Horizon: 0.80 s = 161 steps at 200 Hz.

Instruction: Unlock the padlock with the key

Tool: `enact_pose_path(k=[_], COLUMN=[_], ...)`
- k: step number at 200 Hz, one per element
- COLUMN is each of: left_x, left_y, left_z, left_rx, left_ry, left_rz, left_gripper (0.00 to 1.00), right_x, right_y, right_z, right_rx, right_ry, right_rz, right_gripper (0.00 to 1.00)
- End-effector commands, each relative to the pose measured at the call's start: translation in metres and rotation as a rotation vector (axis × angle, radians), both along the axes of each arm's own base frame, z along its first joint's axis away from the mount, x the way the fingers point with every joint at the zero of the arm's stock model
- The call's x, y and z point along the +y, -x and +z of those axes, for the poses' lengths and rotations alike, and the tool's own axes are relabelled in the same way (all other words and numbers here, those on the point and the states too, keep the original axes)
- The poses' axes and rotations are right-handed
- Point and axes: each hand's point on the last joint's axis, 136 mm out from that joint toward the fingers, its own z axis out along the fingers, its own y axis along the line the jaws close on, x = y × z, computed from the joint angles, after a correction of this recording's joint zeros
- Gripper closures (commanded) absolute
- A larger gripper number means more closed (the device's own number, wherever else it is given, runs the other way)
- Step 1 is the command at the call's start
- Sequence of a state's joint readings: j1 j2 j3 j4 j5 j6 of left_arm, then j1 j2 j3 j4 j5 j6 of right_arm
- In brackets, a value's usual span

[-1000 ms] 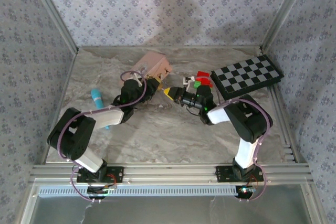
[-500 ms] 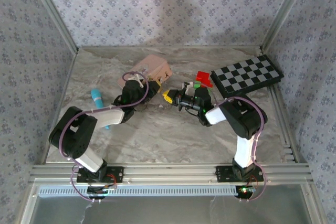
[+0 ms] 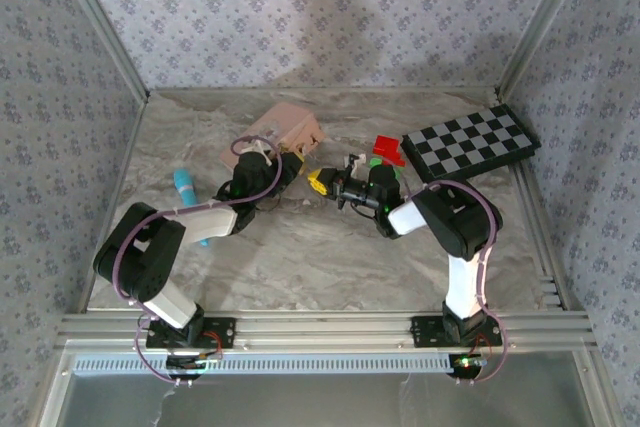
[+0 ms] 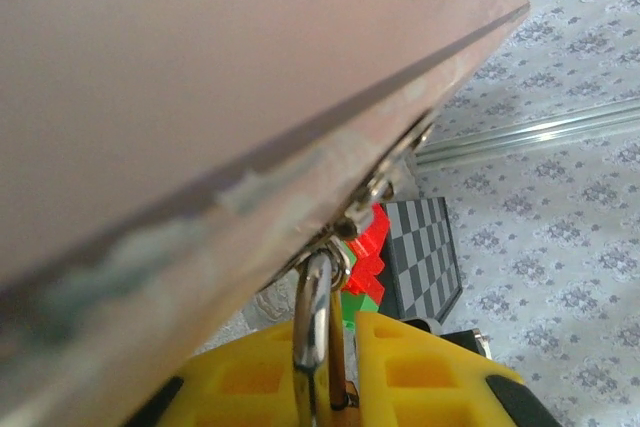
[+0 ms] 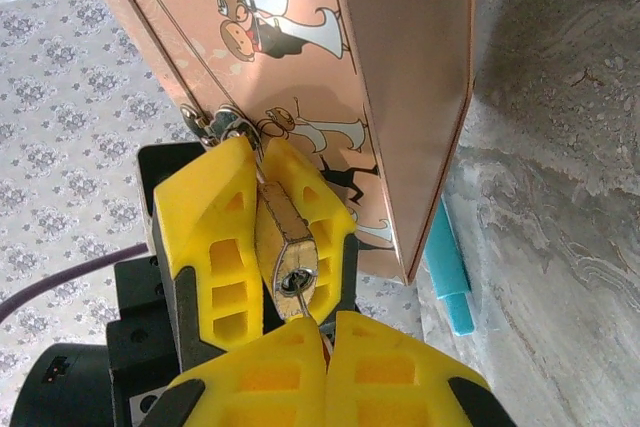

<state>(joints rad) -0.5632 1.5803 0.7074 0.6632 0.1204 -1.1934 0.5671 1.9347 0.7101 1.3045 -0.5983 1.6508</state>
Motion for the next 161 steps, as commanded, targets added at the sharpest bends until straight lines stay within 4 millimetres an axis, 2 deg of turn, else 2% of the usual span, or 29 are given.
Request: enact_pose_path(k=[1,38,82,107,161], left_x=[-0.067,-0.034,-0.028,-0.025,-0.019], left_y=[0.069,0.044,0.033,0.028,0.029], left_z=[-0.003,-0.019,-0.031,-0.043,-0.073], left_rx=[0.091,0.061,0.030,0.031,0.016], left_ry=[0.037,-0.114,-0.206,-0.221,-0.296], left_rz=[-0.370,-0.277,-0.266,-0.231,-0.240], left_gripper=[1.00,1.00,1.00,1.00,1.00], right_x=[0.000,-0.019,-0.034,-0.039,-0.044], right_y=[-0.017,0.001,0.028,0.037,0.052], right_z=[0.033,-0.017,-0.061,-0.074,-0.076], right_rx=[-0.155,-0.115,-0.097,-0.086,-0.158], right_ry=[-0.044,0.079,0.203,0.235,0.307], right_rz=[-0.079,-0.087,-0.073,-0.068,-0.030], right_gripper=[1.00,1.00,1.00,1.00,1.00])
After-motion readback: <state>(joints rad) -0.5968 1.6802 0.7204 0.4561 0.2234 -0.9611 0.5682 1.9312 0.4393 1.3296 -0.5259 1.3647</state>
